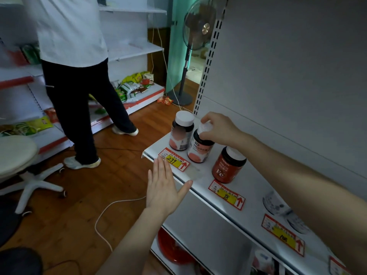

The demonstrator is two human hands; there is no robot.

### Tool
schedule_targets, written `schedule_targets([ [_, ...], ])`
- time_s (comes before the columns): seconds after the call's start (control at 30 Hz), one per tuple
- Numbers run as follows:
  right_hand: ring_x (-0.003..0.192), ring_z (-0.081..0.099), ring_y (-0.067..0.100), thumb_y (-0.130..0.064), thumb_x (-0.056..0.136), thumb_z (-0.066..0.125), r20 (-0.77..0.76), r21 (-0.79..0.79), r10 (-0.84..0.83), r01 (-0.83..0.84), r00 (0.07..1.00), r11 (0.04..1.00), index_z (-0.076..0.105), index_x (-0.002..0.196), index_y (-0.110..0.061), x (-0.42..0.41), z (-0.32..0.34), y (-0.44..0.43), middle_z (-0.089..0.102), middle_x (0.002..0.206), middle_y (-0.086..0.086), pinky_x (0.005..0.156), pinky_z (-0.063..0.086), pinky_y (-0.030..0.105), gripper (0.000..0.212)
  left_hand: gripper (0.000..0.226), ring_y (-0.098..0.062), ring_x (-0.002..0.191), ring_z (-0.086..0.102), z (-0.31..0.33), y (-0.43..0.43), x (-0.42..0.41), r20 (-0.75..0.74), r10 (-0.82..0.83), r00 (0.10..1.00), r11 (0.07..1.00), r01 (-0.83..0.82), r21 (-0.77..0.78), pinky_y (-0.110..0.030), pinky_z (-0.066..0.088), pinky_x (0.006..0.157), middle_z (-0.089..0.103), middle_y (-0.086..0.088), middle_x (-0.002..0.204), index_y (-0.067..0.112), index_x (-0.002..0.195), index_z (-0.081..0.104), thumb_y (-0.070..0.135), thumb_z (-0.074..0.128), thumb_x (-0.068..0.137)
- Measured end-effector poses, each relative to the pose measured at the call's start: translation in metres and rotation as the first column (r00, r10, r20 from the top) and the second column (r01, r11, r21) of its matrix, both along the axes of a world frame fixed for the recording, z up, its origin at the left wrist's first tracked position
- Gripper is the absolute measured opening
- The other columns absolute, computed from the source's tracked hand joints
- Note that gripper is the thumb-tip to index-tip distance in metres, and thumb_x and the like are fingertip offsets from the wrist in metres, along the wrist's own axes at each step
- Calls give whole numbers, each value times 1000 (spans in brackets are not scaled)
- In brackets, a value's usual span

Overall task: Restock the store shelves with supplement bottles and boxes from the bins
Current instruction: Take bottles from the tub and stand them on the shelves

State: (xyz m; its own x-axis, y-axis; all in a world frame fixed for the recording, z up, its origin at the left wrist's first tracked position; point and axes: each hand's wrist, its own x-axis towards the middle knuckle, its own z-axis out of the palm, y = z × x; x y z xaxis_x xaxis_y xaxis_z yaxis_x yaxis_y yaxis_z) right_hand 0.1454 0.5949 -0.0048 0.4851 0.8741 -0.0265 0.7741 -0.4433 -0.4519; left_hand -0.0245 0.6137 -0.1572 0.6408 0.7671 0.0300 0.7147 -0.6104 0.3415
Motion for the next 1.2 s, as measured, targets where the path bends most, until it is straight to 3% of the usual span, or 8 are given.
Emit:
schedule_targets([
  [0.27,117,46,22,-19,82,64,-24,0,-10,10,1000,1000,46,128,-14,-1,-3,8,46,132,8,78,37,25,49,99,-20,132,-30,-5,2,1,-1,-8,1000,1000,8,-3,-34,-12,108,-30,-9,144,9,133,-26,78,-17,63],
  [0.43,116,46,26,-20,84,63,12,-20,-7,7,1000,1000,42,129,-15,-6,-6,3,46,131,10,77,38,27,50,106,-19,132,-29,-6,1,1,-14,-11,1000,1000,11,3,-33,-12,108,-21,-12,153,6,142,-19,77,-18,63],
  [0.67,122,43,26,-27,86,61,131,-27,32,-29,991,999,37,136,-14,-13,-6,-8,42,137,11,91,36,30,57,106,-20,138,-22,6,2,-7,6,-69,998,998,69,10,-36,-12,107,-12,-14,155,6,147,-7,76,-11,68],
  [0.73,125,42,23,-28,91,55,160,105,-9,-8,987,994,41,135,-12,-16,-4,-21,43,138,9,99,33,29,49,94,-24,142,-6,12,-6,-11,72,-113,991,987,104,119,-40,-2,109,6,-19,155,3,147,13,68,3,80],
  [0.77,126,42,21,-28,93,51,178,172,-33,2,984,985,43,134,-11,-16,-3,-29,45,138,7,100,32,28,45,83,-30,142,13,15,-15,-13,127,-156,980,973,131,189,-42,9,109,22,-22,150,1,142,29,60,15,85],
  [0.87,123,47,19,-28,95,46,205,272,-112,53,972,961,52,126,-10,-12,-2,-62,53,132,5,99,33,25,36,55,-38,119,52,22,-53,-15,271,-353,895,911,262,320,-52,39,98,56,-23,125,-1,119,57,39,39,87],
  [1.03,122,48,17,-29,97,44,237,274,-209,141,949,951,54,124,-10,-3,1,-133,55,130,3,97,32,22,35,47,-33,107,61,28,-130,-12,251,-585,771,800,498,335,-51,46,91,64,-17,111,2,111,62,35,43,82],
  [1.2,121,48,21,-30,97,44,213,243,-335,283,918,928,54,124,-11,-1,-2,-226,55,130,5,96,33,24,35,46,-32,100,63,21,-196,-2,255,-693,674,719,624,306,-49,50,88,65,-16,106,3,109,63,35,44,82],
])
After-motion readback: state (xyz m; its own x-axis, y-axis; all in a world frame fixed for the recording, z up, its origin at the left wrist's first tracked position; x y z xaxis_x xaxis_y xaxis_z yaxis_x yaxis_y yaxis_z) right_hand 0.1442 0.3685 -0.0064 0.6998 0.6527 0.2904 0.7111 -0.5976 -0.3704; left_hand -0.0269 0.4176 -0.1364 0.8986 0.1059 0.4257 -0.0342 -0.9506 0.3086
